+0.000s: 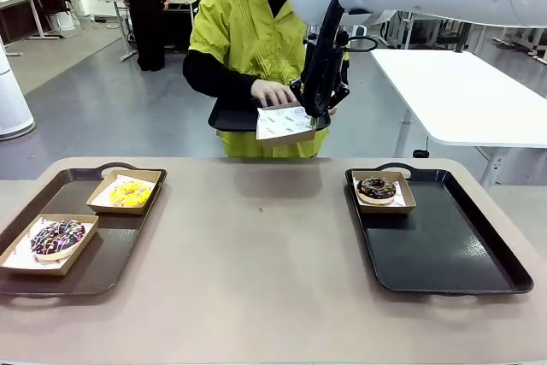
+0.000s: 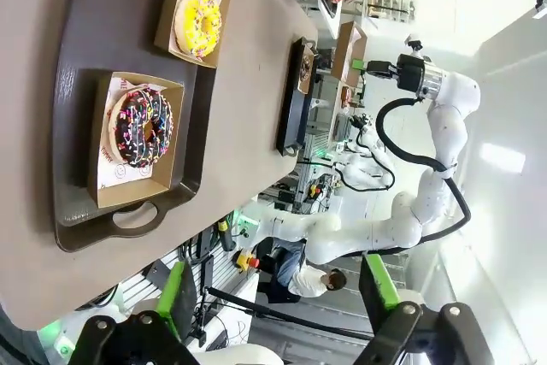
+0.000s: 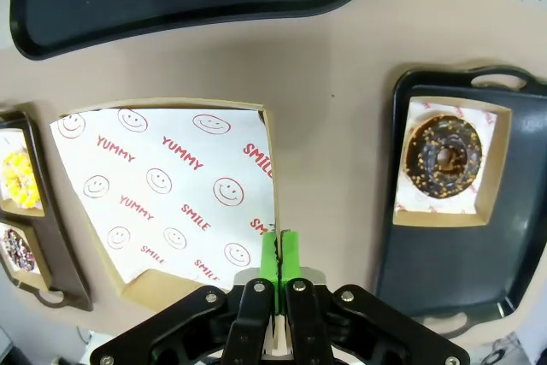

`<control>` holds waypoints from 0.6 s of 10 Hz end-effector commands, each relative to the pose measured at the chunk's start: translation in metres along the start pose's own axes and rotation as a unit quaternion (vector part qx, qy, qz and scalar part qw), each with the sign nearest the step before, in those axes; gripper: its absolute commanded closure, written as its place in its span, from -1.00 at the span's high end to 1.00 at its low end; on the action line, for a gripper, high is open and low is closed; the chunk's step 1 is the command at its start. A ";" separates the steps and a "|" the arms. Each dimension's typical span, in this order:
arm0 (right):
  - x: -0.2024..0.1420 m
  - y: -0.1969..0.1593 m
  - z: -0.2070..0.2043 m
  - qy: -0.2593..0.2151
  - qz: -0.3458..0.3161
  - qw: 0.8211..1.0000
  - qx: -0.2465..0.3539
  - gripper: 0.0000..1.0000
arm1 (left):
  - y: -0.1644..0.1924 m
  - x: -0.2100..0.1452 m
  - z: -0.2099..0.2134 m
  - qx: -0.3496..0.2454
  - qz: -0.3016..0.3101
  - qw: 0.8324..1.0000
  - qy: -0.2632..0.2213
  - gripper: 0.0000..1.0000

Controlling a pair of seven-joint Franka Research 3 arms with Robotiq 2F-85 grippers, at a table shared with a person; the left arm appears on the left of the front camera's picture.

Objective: Individually package the donuts and arrange them on the tray.
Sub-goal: Place the picked Paper togo box on the Handle tray.

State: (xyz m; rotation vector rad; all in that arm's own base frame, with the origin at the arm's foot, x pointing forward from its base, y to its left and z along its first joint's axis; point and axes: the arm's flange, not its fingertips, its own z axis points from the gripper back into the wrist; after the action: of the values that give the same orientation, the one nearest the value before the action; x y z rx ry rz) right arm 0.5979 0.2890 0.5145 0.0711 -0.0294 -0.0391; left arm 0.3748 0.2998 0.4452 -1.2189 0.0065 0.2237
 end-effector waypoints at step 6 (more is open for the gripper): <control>0.000 -0.003 0.004 -0.004 0.005 1.000 0.003 -1.00 | -0.001 0.000 0.000 0.001 0.006 1.000 0.000 1.00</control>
State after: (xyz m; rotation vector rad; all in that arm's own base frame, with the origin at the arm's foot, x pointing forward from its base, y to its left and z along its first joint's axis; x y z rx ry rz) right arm 0.5975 0.2893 0.5154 0.0715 -0.0307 -0.0383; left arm 0.3749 0.2997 0.4452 -1.2189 0.0068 0.2236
